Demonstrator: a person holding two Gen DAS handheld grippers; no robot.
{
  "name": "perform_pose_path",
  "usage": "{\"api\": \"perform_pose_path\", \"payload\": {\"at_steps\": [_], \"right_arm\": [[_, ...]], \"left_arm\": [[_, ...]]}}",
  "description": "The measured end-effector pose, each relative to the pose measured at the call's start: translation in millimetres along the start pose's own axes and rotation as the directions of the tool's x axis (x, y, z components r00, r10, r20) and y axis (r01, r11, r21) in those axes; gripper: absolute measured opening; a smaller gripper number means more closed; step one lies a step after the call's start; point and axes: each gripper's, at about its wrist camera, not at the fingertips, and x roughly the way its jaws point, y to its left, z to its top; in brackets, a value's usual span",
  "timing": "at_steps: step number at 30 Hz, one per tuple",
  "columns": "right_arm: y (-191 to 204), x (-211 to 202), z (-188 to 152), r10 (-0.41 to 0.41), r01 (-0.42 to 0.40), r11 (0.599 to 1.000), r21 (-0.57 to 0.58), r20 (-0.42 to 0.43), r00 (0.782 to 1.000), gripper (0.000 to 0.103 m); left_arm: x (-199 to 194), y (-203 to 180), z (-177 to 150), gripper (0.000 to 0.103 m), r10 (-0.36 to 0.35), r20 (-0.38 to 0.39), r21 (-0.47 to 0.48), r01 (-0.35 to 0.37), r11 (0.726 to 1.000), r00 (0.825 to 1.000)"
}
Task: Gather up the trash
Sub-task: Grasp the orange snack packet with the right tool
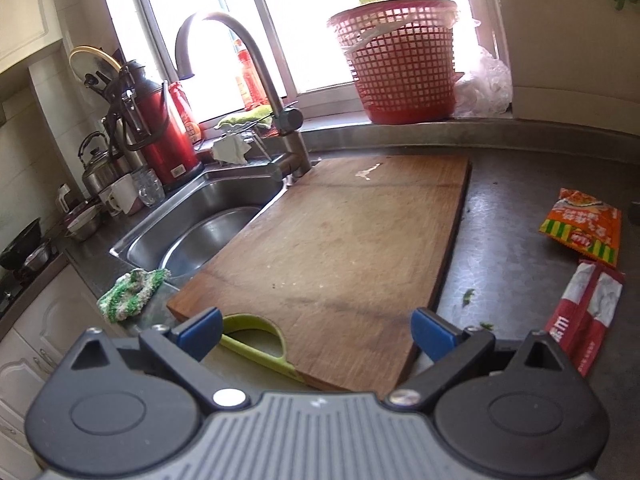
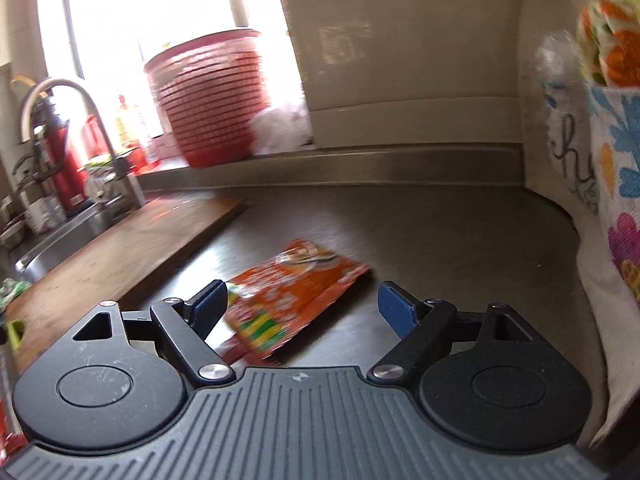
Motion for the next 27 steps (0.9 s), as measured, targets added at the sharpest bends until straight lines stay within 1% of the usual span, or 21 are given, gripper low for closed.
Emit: {"api": "perform_pose_path", "payload": {"at_steps": [4, 8, 11, 13, 16, 18, 20, 22, 23, 25, 26, 27], "right_arm": [[-22.9, 11.6, 5.4, -0.006, 0.007, 0.997, 0.071, -0.008, 1.0, 0.103], [-32.7, 24.3, 6.7, 0.049, -0.044, 0.988, 0.145, -0.032, 0.998, 0.103], [-24.5, 42.7, 10.5, 0.063, -0.056, 0.99, 0.132, -0.05, 0.997, 0.103], [-20.9, 50.3, 10.5, 0.077, -0.069, 0.991, 0.118, -0.063, 0.995, 0.103], [-17.4, 55.4, 7.1, 0.102, -0.093, 0.99, 0.109, -0.077, 0.992, 0.103], [-15.0, 55.3, 5.3, 0.102, -0.093, 0.989, 0.116, -0.082, 0.991, 0.103], [-19.1, 56.6, 6.9, 0.101, -0.09, 0.987, 0.136, -0.078, 0.992, 0.103], [-25.6, 52.9, 8.6, 0.09, -0.079, 0.984, 0.157, -0.065, 0.994, 0.103], [-29.1, 52.1, 9.0, 0.086, -0.075, 0.983, 0.167, -0.062, 0.994, 0.103], [-34.9, 53.9, 7.6, 0.103, -0.087, 0.977, 0.194, -0.074, 0.992, 0.103], [-37.8, 56.1, 7.0, 0.114, -0.092, 0.972, 0.216, -0.087, 0.99, 0.103], [-39.9, 56.1, 6.7, 0.13, -0.108, 0.967, 0.231, -0.081, 0.988, 0.103]], "left_arm": [[-6.4, -3.9, -0.8, 0.1, -0.057, 0.011, -0.006, 0.057, 0.998, 0.998], [-10.8, -15.2, -0.6, 0.1, -0.118, 0.021, 0.01, 0.118, 0.993, 0.993], [-10.9, -26.5, 2.4, 0.1, -0.173, 0.022, 0.022, 0.173, 0.985, 0.985], [-8.9, -35.9, 6.0, 0.1, -0.213, 0.022, 0.027, 0.213, 0.977, 0.977], [-3.4, -51.7, 16.1, 0.1, -0.284, 0.034, 0.042, 0.283, 0.958, 0.958], [1.5, -64.2, 24.2, 0.098, -0.31, 0.049, 0.051, 0.308, 0.95, 0.949], [9.2, -77.2, 32.9, 0.096, -0.35, 0.062, 0.064, 0.346, 0.936, 0.935], [20.2, -92.0, 41.2, 0.087, -0.382, 0.056, 0.082, 0.377, 0.923, 0.923], [25.7, -99.2, 44.7, 0.084, -0.394, 0.055, 0.089, 0.388, 0.917, 0.918], [37.1, -111.3, 50.4, 0.074, -0.422, 0.054, 0.096, 0.415, 0.904, 0.905], [42.2, -116.6, 52.7, 0.072, -0.43, 0.054, 0.095, 0.425, 0.9, 0.901], [48.5, -122.3, 55.3, 0.07, -0.441, 0.051, 0.091, 0.435, 0.896, 0.896]]}}
